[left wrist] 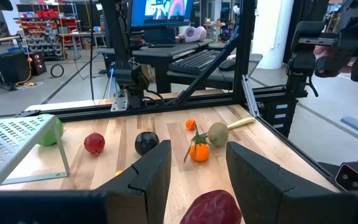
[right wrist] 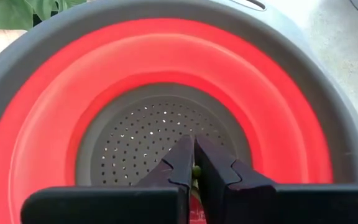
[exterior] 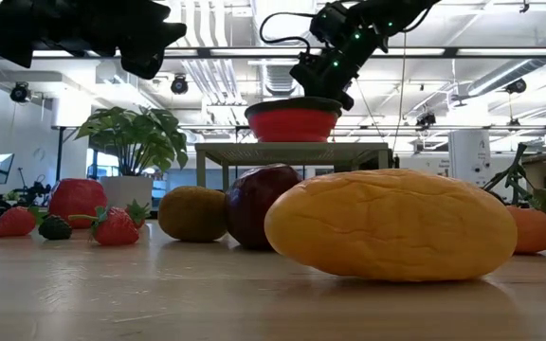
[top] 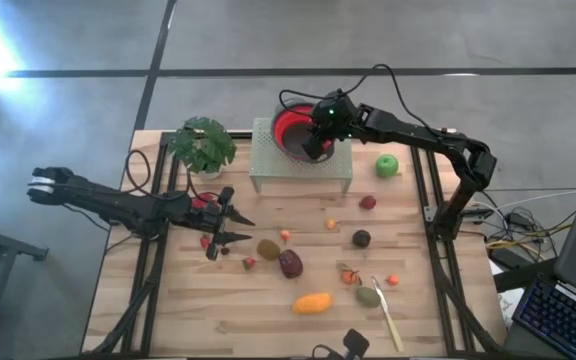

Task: Pick & Place Fruit
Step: Put the strawberry into the red strainer bowl on the shelf, then put the pomegranate into the red strainer bowl on the shelf

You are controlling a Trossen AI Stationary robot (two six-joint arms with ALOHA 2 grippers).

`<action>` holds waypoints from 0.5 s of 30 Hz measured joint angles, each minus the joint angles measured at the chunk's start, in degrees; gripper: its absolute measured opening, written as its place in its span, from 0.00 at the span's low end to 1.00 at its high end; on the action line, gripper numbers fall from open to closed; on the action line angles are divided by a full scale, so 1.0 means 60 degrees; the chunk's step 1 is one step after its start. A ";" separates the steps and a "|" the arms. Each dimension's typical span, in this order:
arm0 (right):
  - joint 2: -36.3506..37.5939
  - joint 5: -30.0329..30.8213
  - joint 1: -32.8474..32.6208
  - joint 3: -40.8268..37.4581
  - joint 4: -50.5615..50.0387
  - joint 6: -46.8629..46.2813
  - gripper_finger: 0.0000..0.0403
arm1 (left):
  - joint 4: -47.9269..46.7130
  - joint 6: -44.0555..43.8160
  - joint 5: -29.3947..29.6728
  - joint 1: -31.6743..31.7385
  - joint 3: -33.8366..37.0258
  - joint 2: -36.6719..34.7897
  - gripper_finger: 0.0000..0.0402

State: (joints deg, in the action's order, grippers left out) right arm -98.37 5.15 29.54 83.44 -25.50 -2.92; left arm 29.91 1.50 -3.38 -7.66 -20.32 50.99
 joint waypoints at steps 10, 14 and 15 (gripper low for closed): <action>0.0000 0.0000 0.0000 0.0000 -0.0004 -0.0018 0.21 | 0.0000 0.0000 0.0000 0.0007 0.0000 -0.0002 0.40; 0.0039 0.0004 0.0000 0.0000 -0.0002 0.0057 0.28 | 0.0000 0.0000 0.0000 0.0007 0.0000 -0.0002 0.40; 0.0064 0.0003 -0.0004 0.0001 0.0004 0.0062 0.30 | 0.0000 0.0000 0.0000 0.0007 0.0000 -0.0002 0.40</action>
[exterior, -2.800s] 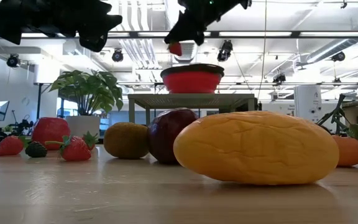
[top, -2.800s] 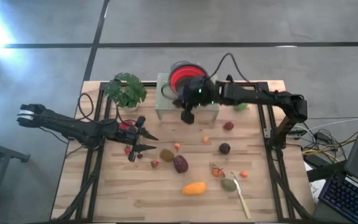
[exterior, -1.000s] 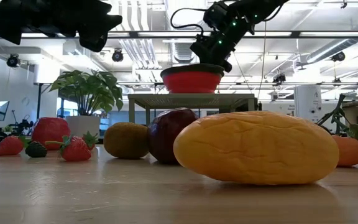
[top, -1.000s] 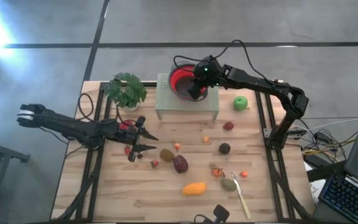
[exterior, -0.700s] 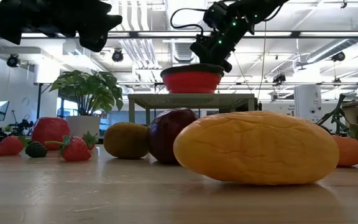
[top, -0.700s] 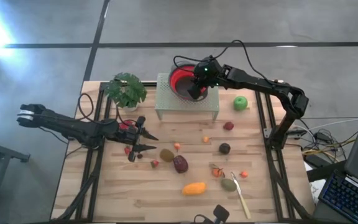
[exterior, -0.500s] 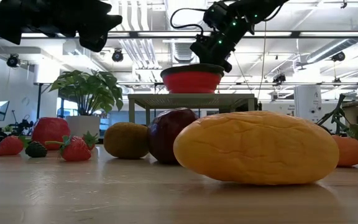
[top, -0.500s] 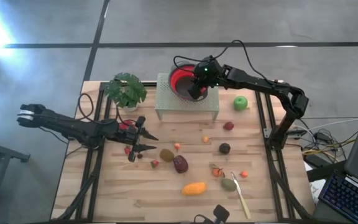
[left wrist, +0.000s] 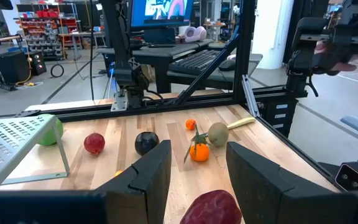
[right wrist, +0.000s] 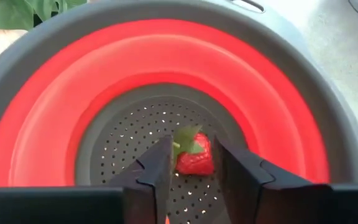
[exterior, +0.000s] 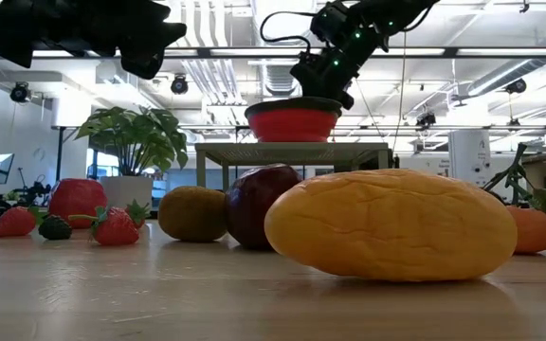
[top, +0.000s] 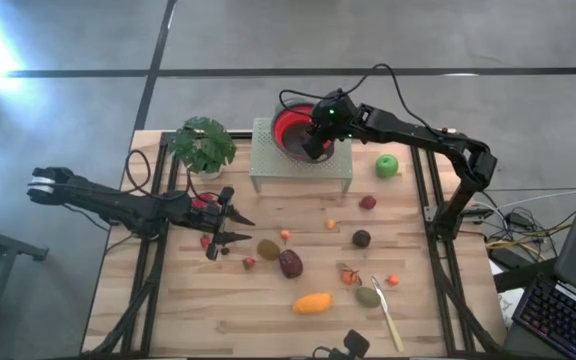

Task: Pick & Place Fruit
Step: Put the pomegranate into the red strainer bowl on the shelf

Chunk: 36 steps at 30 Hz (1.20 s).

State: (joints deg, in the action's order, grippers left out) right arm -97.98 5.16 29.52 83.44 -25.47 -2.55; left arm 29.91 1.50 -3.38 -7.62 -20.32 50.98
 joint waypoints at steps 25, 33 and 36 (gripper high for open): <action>0.0038 0.0407 -0.1351 0.3193 -0.3132 0.0778 0.32 | 0.0000 0.0000 0.0000 -0.0011 0.0000 0.0000 0.40; 0.0038 0.1309 -0.2270 0.4008 -0.4983 0.0766 0.29 | 0.0000 -0.0003 0.0000 -0.0007 0.0000 0.0000 0.40; 0.0038 0.1402 -0.2522 0.4123 -0.5529 0.0571 0.30 | 0.0000 0.0000 0.0000 -0.0007 0.0000 0.0000 0.40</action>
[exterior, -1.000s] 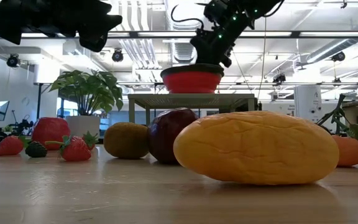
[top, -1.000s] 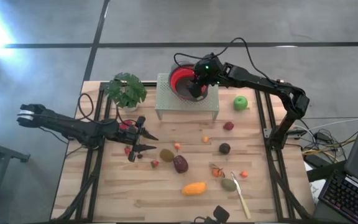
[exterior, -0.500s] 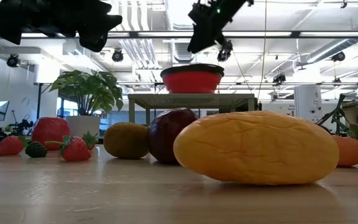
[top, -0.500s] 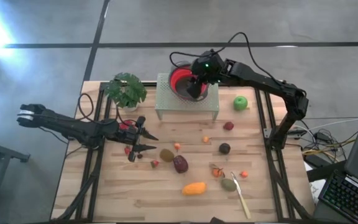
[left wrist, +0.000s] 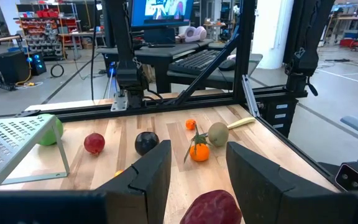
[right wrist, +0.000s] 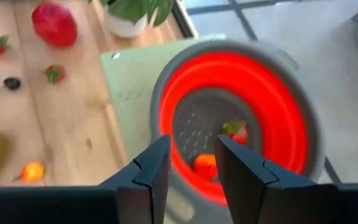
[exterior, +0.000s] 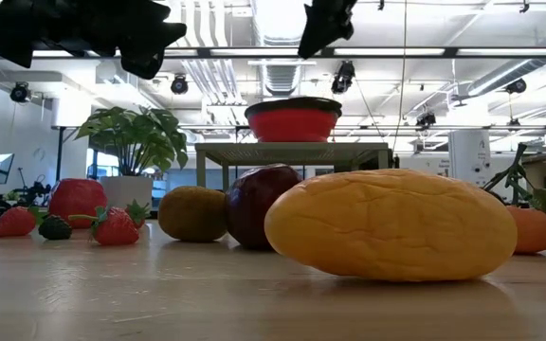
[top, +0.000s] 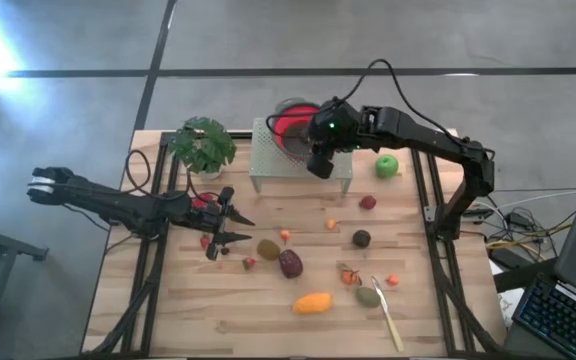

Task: Pick & Place Fruit
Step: Put the pomegranate into the red strainer bowl on the shelf

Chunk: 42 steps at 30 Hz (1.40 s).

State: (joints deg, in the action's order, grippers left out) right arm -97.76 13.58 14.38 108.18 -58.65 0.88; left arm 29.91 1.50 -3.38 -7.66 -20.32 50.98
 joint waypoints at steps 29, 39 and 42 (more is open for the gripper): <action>-0.0004 0.0016 -0.2499 -0.1377 -0.2820 -0.2445 0.30 | 0.0000 0.0000 -0.0002 0.0007 0.0000 0.0000 0.40; -0.0004 0.0010 -0.3787 -0.1889 -0.3618 -0.3769 0.25 | 0.0000 0.0000 -0.0001 0.0004 0.0000 0.0000 0.40; -0.0004 -0.0006 -0.4164 -0.2157 -0.4048 -0.4311 0.24 | 0.0000 0.0000 0.0000 -0.0004 0.0000 0.0002 0.40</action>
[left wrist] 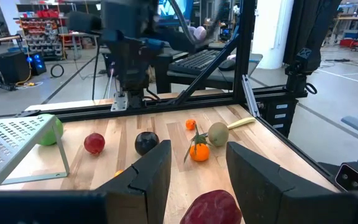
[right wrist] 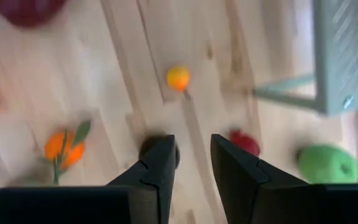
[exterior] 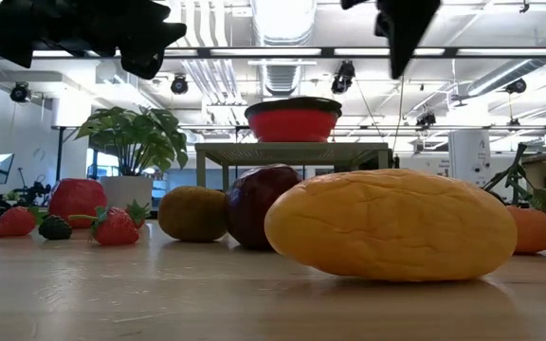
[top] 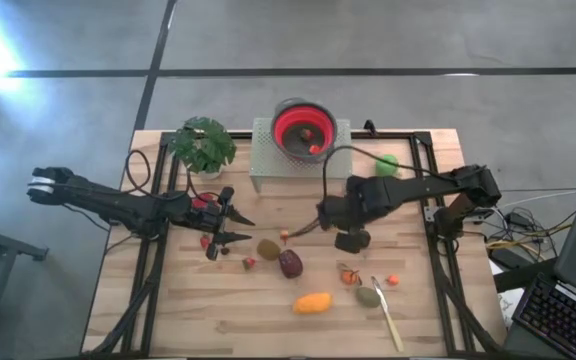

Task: Pick & Place Fruit
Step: Put the pomegranate into the red strainer bowl on the shelf

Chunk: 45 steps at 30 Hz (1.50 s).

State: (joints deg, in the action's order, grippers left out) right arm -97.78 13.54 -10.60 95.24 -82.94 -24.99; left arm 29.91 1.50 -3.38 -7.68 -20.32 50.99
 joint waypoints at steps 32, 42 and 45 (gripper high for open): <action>0.0929 -0.1614 -0.2407 -0.3879 0.3199 -0.2727 0.39 | -0.0022 0.0000 -0.0004 0.0004 -0.0004 -0.0002 0.40; 0.0980 -0.1512 -0.2992 -0.3986 0.4107 -0.3167 0.34 | -0.0087 0.0000 0.0000 0.0011 -0.0003 0.0001 0.40; 0.0978 -0.1508 -0.2992 -0.4151 0.4359 -0.3129 0.32 | -0.0095 0.0000 0.0000 0.0011 -0.0004 0.0002 0.40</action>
State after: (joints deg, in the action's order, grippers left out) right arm -91.91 4.49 -28.56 70.33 -56.78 -43.76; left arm 29.34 1.50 -3.38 -7.62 -20.34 51.00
